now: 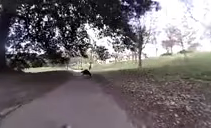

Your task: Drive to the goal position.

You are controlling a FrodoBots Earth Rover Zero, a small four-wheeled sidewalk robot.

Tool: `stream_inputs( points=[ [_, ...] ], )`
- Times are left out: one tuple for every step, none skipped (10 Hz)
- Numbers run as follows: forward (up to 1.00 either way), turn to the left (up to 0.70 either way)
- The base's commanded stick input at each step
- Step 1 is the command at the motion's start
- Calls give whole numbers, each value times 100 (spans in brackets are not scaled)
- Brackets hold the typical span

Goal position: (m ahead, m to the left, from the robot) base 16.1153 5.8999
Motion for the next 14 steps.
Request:
stream_inputs(
  points=[
    [70, 36],
    [70, 36],
    [70, 36],
    [70, 36],
    [70, 36],
    [70, 24],
    [70, 12],
    [70, 1],
    [70, 1],
    [70, 1],
    [70, 1],
    [70, 1],
    [70, 1],
    [70, 1]
  ],
)
